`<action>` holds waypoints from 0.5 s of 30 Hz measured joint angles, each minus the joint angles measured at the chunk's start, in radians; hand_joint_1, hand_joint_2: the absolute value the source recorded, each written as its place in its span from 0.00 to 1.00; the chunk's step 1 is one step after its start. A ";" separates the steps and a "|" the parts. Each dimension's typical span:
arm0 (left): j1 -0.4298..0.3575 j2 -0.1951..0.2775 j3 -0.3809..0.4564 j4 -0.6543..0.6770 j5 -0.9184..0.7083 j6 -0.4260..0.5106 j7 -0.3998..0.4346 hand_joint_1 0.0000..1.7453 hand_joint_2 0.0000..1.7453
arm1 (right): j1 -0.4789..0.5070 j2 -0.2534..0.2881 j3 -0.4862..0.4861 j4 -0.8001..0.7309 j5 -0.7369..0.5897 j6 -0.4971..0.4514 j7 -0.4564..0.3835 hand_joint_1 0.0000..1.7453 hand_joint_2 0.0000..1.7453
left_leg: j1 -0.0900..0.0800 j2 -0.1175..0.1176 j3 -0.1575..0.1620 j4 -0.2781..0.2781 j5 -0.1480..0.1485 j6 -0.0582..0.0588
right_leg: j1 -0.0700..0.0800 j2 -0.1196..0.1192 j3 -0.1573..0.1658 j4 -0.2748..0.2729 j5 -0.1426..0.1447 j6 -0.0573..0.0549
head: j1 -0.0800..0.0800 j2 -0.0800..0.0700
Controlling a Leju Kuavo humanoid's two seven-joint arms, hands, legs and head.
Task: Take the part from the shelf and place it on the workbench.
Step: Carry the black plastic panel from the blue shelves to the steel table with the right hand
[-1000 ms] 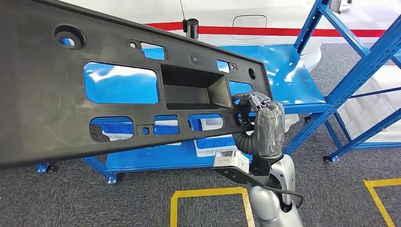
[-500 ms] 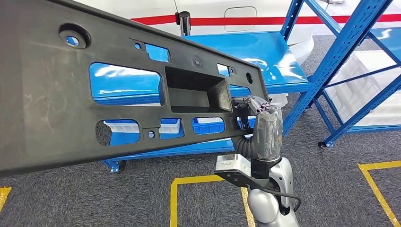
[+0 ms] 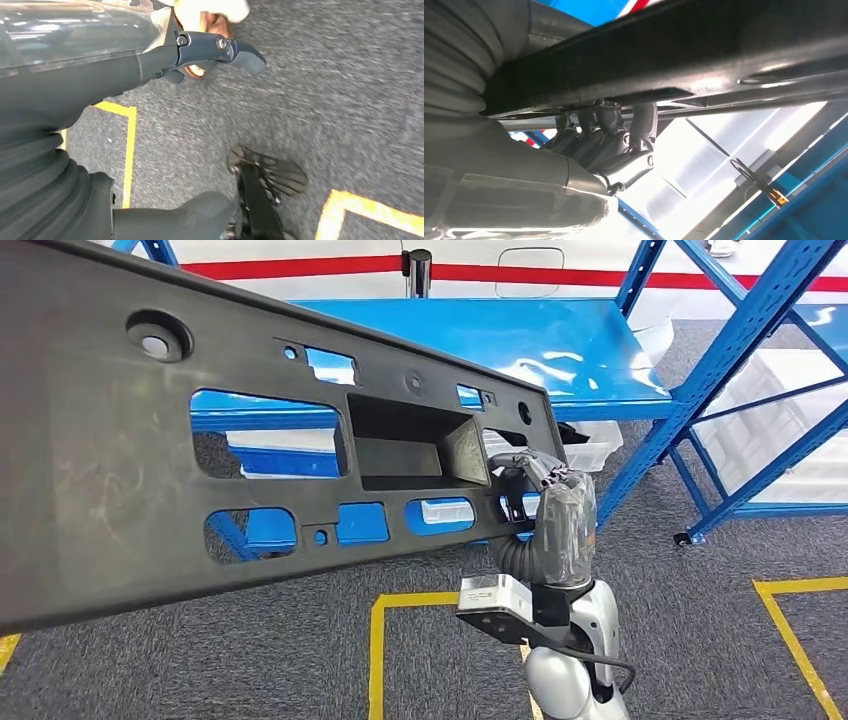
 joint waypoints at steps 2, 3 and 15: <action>-0.001 -0.004 0.007 0.000 0.002 0.001 0.001 0.00 1.00 | 0.008 -0.001 0.000 0.001 -0.002 0.000 -0.001 1.00 1.00 | -0.007 0.005 -0.052 -0.009 0.043 0.029 | 0.001 0.003 -0.041 0.158 -0.083 0.000 | 0.007 0.000; -0.001 -0.004 0.008 0.000 0.002 0.001 0.001 0.00 1.00 | 0.010 -0.001 0.000 0.001 -0.003 0.000 -0.002 1.00 1.00 | -0.011 0.007 -0.079 -0.007 0.064 0.035 | 0.000 0.004 -0.041 0.217 -0.098 0.006 | 0.010 0.000; 0.003 -0.007 0.015 0.000 -0.019 0.012 0.014 0.00 1.00 | 0.030 0.009 -0.005 0.000 0.012 -0.002 0.006 1.00 1.00 | -0.011 -0.001 -0.181 0.151 -0.041 -0.015 | 0.000 0.000 0.150 -0.128 -0.018 -0.059 | -0.001 0.000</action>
